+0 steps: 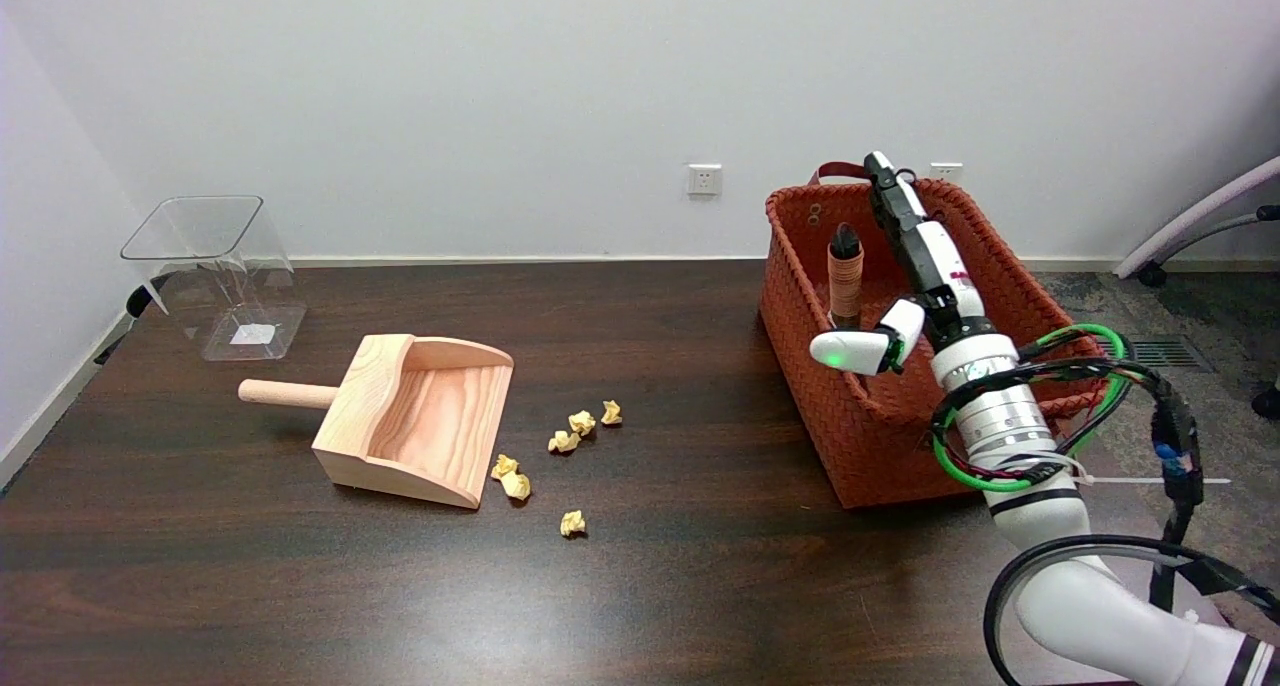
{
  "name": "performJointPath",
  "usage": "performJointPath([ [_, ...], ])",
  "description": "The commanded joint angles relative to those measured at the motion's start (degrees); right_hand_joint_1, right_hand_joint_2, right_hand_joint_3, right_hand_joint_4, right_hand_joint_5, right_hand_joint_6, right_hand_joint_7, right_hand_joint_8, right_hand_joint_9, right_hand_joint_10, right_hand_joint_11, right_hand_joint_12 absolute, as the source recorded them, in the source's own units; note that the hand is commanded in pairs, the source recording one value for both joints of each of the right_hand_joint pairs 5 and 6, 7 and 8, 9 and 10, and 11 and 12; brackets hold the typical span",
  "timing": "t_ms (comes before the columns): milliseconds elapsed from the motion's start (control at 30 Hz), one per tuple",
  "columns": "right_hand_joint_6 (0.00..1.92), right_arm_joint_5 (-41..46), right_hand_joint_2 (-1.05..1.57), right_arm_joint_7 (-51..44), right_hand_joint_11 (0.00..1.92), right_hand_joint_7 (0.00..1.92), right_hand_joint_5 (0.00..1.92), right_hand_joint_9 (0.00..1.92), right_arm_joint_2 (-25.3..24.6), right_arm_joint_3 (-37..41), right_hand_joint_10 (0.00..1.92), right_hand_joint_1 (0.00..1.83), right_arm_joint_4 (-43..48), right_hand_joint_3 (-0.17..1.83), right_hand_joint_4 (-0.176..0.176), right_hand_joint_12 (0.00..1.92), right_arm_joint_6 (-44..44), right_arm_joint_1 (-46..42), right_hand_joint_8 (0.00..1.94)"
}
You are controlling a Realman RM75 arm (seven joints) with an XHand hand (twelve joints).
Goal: Pick up the broom.
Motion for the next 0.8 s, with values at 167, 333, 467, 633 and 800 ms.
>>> performJointPath([
  [167,0.06,2.5,-0.74,0.4,0.06,0.02,0.06,0.06,-0.7,-4.5,0.06,1.01,3.4,1.06,0.000,0.06,0.5,3.2,0.02],
  [333,0.08,3.0,-0.71,2.2,0.08,0.06,0.08,0.08,-0.7,-4.9,0.08,1.01,2.9,1.06,0.000,0.08,-0.4,3.6,0.06],
  [467,0.09,3.1,-0.67,3.6,0.09,0.20,0.09,0.09,-0.7,-4.9,0.09,1.01,2.6,1.04,0.000,0.09,-1.5,3.9,0.20],
  [633,0.10,3.1,-0.58,3.9,0.10,0.50,0.10,0.10,-0.7,-4.9,0.10,1.01,2.1,0.98,0.000,0.10,-2.0,4.3,0.50],
  [800,0.10,3.1,-0.54,3.9,0.10,0.70,0.10,0.10,-0.7,-5.0,0.10,1.03,1.8,0.96,0.000,0.10,-2.7,4.5,0.70],
])
